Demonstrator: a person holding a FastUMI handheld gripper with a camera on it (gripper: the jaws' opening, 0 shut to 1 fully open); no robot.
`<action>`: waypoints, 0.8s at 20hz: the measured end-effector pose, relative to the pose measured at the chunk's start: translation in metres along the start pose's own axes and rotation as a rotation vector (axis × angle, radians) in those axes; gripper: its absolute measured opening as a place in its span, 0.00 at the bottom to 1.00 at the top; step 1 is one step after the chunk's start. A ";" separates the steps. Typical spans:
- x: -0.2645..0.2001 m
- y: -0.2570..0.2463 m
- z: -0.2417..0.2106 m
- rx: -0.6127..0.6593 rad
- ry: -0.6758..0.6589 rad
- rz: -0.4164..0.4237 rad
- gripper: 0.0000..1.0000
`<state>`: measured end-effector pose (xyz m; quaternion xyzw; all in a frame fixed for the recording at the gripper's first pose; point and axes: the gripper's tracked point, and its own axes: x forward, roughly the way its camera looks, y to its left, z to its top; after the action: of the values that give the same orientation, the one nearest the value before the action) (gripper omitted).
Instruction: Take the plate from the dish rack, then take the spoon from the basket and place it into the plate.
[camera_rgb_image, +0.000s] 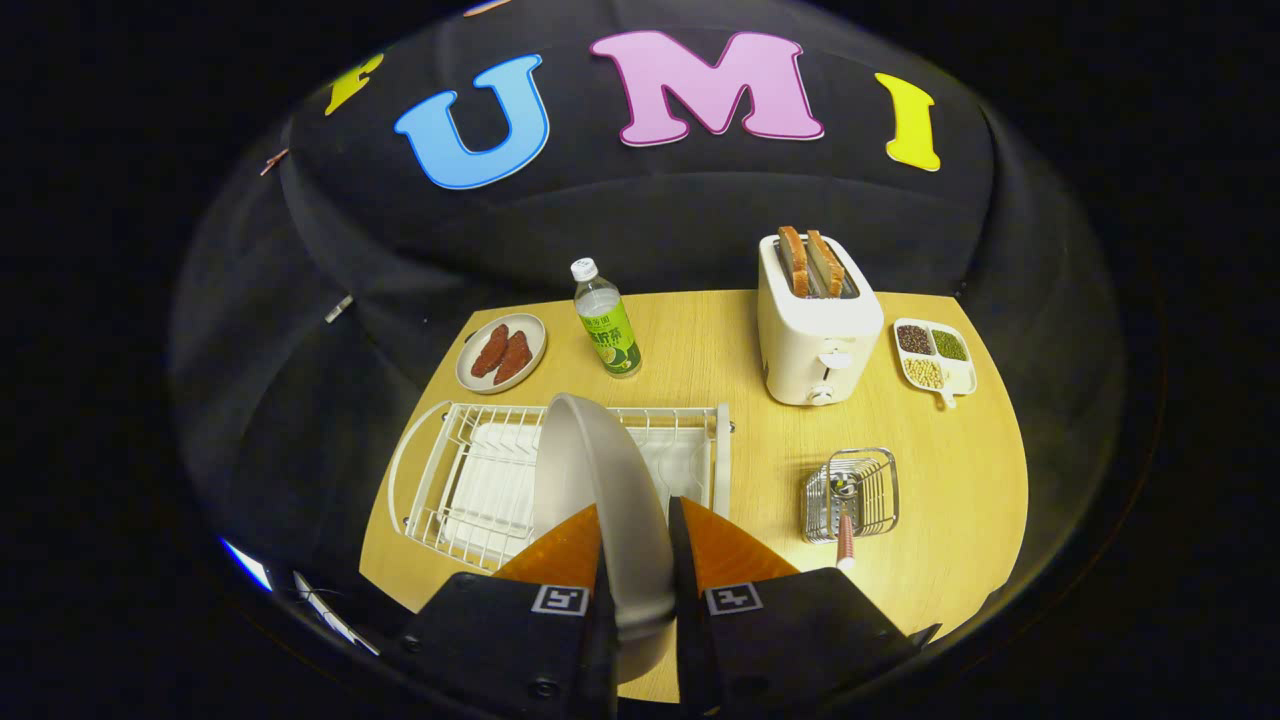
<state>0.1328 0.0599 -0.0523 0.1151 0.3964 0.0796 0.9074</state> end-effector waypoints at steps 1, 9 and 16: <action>-0.013 -0.005 -0.003 0.008 -0.006 0.012 0.27; -0.089 -0.041 -0.072 0.040 -0.009 0.145 0.27; -0.100 -0.112 -0.131 0.110 0.110 0.217 0.27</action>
<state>-0.0249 -0.0521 -0.0989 0.2022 0.4347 0.1615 0.8626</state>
